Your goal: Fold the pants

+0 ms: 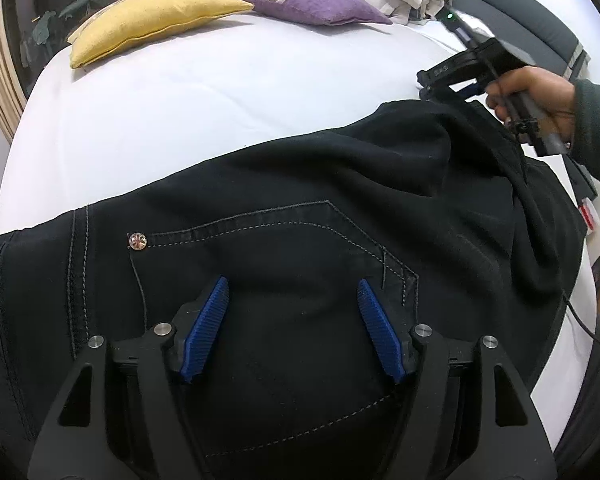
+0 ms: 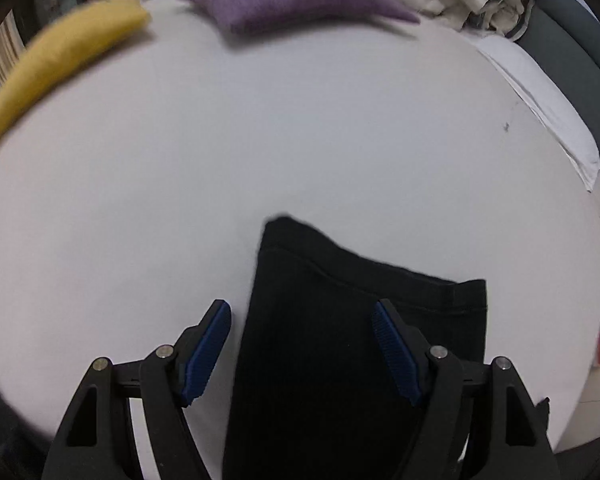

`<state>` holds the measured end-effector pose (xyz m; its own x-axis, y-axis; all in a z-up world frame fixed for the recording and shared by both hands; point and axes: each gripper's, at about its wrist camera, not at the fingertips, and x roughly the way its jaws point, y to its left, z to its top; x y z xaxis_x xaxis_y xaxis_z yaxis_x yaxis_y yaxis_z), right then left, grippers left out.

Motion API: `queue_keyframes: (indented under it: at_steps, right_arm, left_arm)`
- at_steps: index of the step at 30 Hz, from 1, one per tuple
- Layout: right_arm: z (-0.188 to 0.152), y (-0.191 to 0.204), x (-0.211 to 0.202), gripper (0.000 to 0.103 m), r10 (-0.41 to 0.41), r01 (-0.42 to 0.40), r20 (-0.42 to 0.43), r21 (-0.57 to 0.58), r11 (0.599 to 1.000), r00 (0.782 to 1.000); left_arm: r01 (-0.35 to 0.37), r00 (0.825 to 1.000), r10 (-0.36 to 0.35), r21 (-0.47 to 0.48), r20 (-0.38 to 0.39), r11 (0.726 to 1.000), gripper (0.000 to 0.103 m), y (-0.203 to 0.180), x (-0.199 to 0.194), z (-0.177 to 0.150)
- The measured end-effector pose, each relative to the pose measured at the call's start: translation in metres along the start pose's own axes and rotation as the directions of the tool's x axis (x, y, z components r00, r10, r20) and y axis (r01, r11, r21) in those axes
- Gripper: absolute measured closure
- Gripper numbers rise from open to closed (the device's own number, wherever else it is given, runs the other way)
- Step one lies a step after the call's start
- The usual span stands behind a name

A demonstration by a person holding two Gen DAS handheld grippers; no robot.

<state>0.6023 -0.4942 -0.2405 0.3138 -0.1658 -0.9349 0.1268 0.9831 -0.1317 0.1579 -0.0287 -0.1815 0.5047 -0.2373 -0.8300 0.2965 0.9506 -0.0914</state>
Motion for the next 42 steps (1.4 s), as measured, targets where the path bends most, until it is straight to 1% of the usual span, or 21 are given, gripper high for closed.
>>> queue_keyframes:
  at_steps: [1,2,3,5,6,9,12,16,17,19,21,24,25,28,30,32,34,36,40,41,42]
  right_arm:
    - [0.001,-0.002,0.002,0.032,0.009,-0.009,0.005,0.012,1.000,1.000]
    - [0.001,-0.003,0.002,0.045,0.021,-0.021,0.009,0.017,1.000,1.000]
    - [0.002,-0.004,0.001,0.053,0.034,-0.034,0.012,0.016,0.999,0.999]
    - [0.000,-0.004,-0.005,0.093,0.025,-0.025,0.014,0.000,1.000,1.000]
    - [0.000,-0.008,-0.010,0.095,0.037,-0.037,0.021,0.007,0.999,0.999]
    - [-0.006,-0.026,-0.028,0.097,0.064,-0.068,0.074,0.053,0.996,0.995]
    - [-0.017,-0.054,-0.049,0.098,0.107,-0.124,0.134,0.126,0.984,0.985]
    - [-0.044,-0.104,-0.082,0.099,0.149,-0.203,0.228,0.237,0.950,0.962]
    - [-0.043,-0.111,-0.087,0.099,0.153,-0.219,0.249,0.261,0.940,0.956]
    - [-0.071,-0.133,-0.108,0.099,0.161,-0.258,0.301,0.319,0.912,0.940]
    - [-0.098,-0.165,-0.120,0.099,0.166,-0.301,0.351,0.377,0.876,0.922]
    - [-0.154,-0.208,-0.136,0.099,0.129,-0.330,0.411,0.468,0.820,0.902]
    - [-0.168,-0.217,-0.137,0.099,0.121,-0.337,0.419,0.493,0.802,0.900]
    - [-0.221,-0.243,-0.128,0.100,0.096,-0.345,0.416,0.578,0.739,0.904]
    - [-0.254,-0.256,-0.114,0.100,0.107,-0.353,0.394,0.630,0.691,0.913]
    - [-0.273,-0.263,-0.098,0.100,0.120,-0.356,0.372,0.672,0.650,0.920]
    - [-0.288,-0.266,-0.087,0.100,0.121,-0.350,0.358,0.694,0.629,0.926]
    - [-0.296,-0.267,-0.081,0.100,0.131,-0.360,0.357,0.708,0.607,0.925]
    - [-0.302,-0.272,-0.087,0.100,0.116,-0.368,0.380,0.705,0.607,0.918]
    - [-0.303,-0.270,-0.097,0.100,0.089,-0.366,0.402,0.690,0.625,0.911]
    - [-0.303,-0.267,-0.110,0.100,0.058,-0.361,0.431,0.666,0.653,0.900]
  left_arm:
    - [-0.005,1.000,0.005,0.005,0.003,1.000,0.037,-0.001,0.001,0.000]
    - [-0.007,1.000,0.007,0.006,0.004,1.000,0.037,-0.001,0.001,-0.001]
    - [-0.007,1.000,0.007,0.007,0.006,1.000,0.036,-0.001,-0.001,-0.004]
    - [-0.008,1.000,0.008,0.008,0.008,1.000,0.036,-0.001,-0.004,-0.007]
    - [-0.010,1.000,0.010,0.010,0.010,1.000,0.036,-0.001,-0.004,-0.008]
    - [-0.013,1.000,0.012,0.011,0.015,1.000,0.036,-0.002,-0.005,-0.008]
    - [-0.011,1.000,0.011,0.008,0.010,1.000,0.036,-0.002,-0.006,-0.007]
    - [-0.007,1.000,0.007,-0.015,-0.004,1.000,0.036,0.000,-0.009,0.000]
    - [-0.009,1.000,0.009,-0.020,-0.011,1.000,0.036,0.000,-0.009,0.002]
    - [-0.025,0.999,0.025,-0.013,-0.022,1.000,0.035,-0.002,-0.006,0.002]
    - [-0.037,0.999,0.037,-0.003,-0.027,0.999,0.033,-0.004,-0.003,0.002]
    - [-0.053,0.998,0.053,0.011,-0.029,0.999,0.030,-0.006,0.002,0.002]
    - [-0.058,0.998,0.059,0.014,-0.031,0.998,0.029,-0.007,0.002,0.003]
    - [-0.067,0.997,0.067,0.013,-0.038,0.998,0.029,-0.008,0.003,0.006]
    - [-0.073,0.996,0.074,0.012,-0.040,0.997,0.028,-0.008,0.004,0.007]
    - [-0.086,0.995,0.087,0.013,-0.042,0.996,0.027,-0.009,0.006,0.009]
    - [-0.097,0.994,0.097,0.012,-0.049,0.995,0.026,-0.009,0.006,0.011]
    - [-0.102,0.993,0.102,0.006,-0.058,0.995,0.026,-0.009,0.006,0.014]
    - [-0.107,0.992,0.106,-0.003,-0.066,0.994,0.023,-0.006,0.009,0.017]
    - [-0.108,0.992,0.107,-0.004,-0.064,0.994,0.022,-0.005,0.010,0.017]
    - [-0.109,0.992,0.108,-0.006,-0.062,0.994,0.021,-0.005,0.011,0.017]
